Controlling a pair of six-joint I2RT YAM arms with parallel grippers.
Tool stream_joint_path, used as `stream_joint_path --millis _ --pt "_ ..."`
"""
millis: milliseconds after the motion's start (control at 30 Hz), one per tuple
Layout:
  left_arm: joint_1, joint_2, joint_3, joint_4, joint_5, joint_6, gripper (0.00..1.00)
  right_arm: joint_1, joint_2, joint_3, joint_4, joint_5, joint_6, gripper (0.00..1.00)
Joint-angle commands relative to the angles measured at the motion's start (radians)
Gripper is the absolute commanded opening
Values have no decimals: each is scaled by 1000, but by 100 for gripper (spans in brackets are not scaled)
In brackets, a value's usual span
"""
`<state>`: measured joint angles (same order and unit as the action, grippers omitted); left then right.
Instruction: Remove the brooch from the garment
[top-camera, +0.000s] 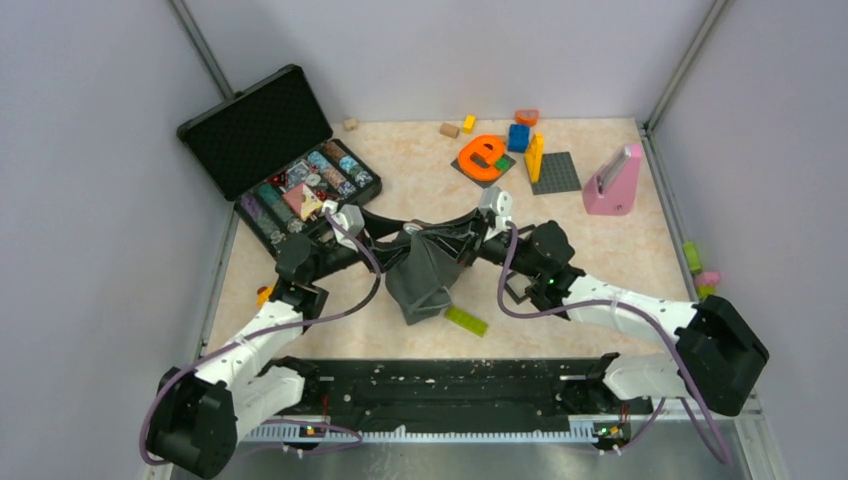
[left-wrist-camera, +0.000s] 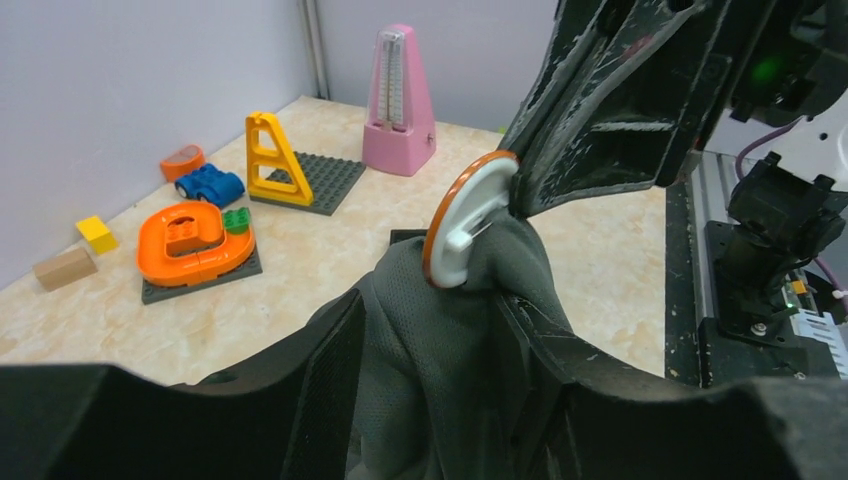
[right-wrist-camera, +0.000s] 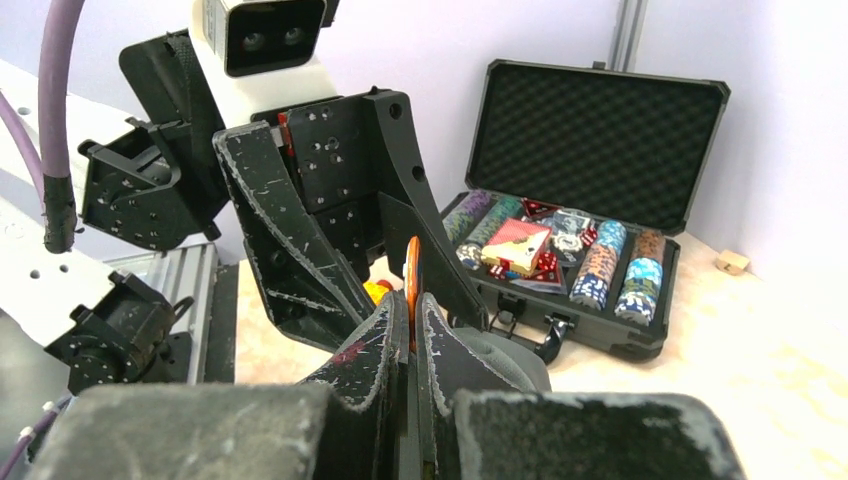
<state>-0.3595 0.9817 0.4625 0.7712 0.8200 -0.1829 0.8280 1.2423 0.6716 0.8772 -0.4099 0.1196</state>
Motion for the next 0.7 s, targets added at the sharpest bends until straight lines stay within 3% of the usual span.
stream_joint_path --millis 0,300,467,600,667 --pt "-8 -10 11 148 55 -51 53 -7 25 59 122 -39 38 0" --pt "-9 -96 -34 186 37 -29 53 -28 27 68 149 -114 124 0" --pt "-8 -97 -22 192 94 -35 45 -30 35 86 147 -179 141 0" --pt "-9 -116 -42 246 127 -50 45 -29 35 96 122 -216 132 0" --pt "-9 -127 -45 253 146 -53 31 -30 31 90 122 -218 128 0"
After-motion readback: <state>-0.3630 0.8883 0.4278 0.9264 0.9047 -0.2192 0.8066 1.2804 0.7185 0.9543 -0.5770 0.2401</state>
